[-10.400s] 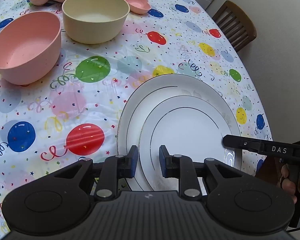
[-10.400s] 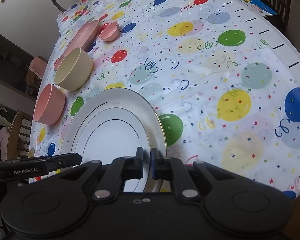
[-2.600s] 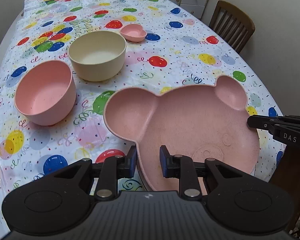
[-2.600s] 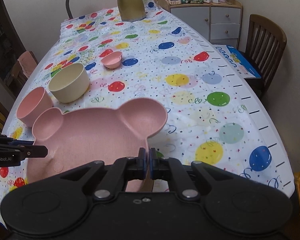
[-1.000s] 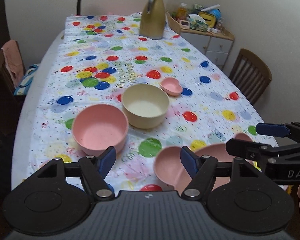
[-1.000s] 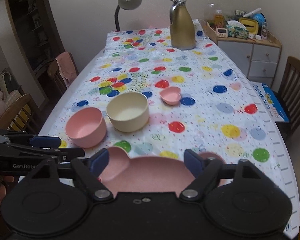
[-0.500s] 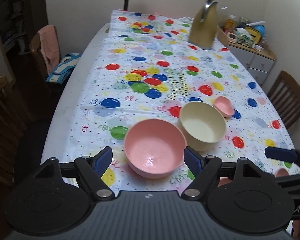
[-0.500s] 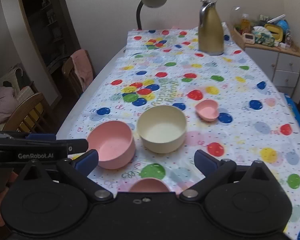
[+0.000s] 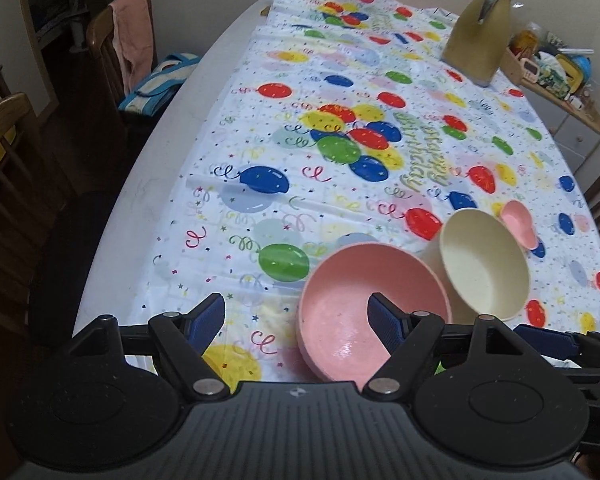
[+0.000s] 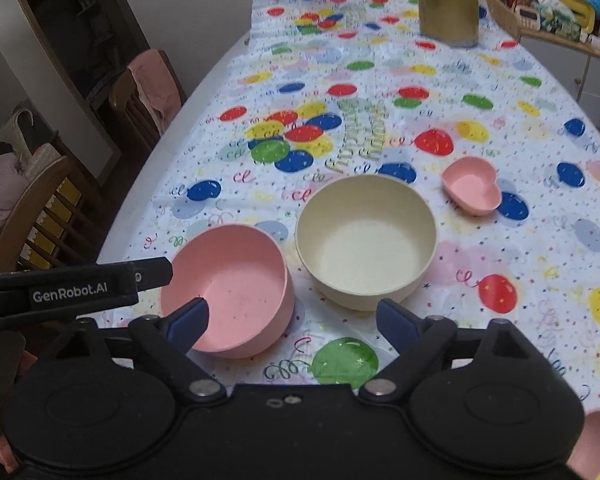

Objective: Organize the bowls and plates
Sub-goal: 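Grasp the pink bowl rim with the left gripper while the right gripper grips its other side, then carry the pink bowl with both grippers over the pink bear plate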

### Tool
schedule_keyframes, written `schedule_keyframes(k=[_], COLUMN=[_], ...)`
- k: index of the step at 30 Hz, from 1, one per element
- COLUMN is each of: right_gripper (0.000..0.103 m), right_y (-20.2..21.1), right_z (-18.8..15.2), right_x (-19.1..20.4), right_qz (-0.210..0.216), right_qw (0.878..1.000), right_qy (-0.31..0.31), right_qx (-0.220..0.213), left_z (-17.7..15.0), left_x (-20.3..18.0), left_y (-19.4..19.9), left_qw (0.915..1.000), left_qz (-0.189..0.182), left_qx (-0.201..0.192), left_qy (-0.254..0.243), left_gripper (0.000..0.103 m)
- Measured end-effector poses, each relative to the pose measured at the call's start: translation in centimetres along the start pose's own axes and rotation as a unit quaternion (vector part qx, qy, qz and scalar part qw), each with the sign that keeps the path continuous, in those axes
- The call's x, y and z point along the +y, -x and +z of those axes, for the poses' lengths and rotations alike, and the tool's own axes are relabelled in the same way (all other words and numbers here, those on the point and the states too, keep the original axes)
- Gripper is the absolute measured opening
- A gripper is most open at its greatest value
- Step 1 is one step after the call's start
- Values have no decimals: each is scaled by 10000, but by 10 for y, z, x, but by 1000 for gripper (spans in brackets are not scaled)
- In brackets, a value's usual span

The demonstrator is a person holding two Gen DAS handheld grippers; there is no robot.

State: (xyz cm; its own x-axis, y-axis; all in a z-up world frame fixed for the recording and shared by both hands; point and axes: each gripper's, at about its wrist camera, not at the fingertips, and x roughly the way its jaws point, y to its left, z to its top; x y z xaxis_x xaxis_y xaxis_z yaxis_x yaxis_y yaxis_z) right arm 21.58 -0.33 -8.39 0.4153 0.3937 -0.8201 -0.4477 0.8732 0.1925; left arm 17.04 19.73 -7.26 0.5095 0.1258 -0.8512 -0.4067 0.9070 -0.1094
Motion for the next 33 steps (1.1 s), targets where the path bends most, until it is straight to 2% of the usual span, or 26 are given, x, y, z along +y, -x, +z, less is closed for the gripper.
schedule_keyframes(k=[8, 14, 16, 20, 24, 25, 30, 33], right_gripper=[76, 61, 51, 42, 32, 27, 12, 11], right_y=[-35, -50, -53, -58, -57, -56, -59, -58], right_z=[8, 9, 10, 11, 12, 13, 15, 14], right_x=[3, 5, 5, 6, 6, 6, 9, 11], right_qz=[-3, -6, 3, -50, -75, -66, -49, -108], right_qw=[9990, 9978, 9975, 9966, 9968, 9968, 9960, 9963], right_qy=[-2, -13, -16, -76, -142, -160, -181, -185], right_qx=[446, 658, 713, 823, 786, 781, 869, 833], left_z=[-1, -1, -1, -2, -4, -5, -6, -8], left_x=[5, 5, 5, 3, 3, 3, 3, 1], left_y=[-27, -32, -33, -36, -38, -38, -36, -32], left_qw=[9997, 9994, 9994, 9988, 9980, 9978, 9975, 9978], left_qz=[56, 33, -21, -87, -140, -150, -211, -241], left_qx=[232, 290, 319, 403, 501, 517, 508, 500], left_qy=[112, 164, 164, 254, 355, 377, 437, 350], left_gripper=[78, 77, 67, 61, 37, 33, 19, 17])
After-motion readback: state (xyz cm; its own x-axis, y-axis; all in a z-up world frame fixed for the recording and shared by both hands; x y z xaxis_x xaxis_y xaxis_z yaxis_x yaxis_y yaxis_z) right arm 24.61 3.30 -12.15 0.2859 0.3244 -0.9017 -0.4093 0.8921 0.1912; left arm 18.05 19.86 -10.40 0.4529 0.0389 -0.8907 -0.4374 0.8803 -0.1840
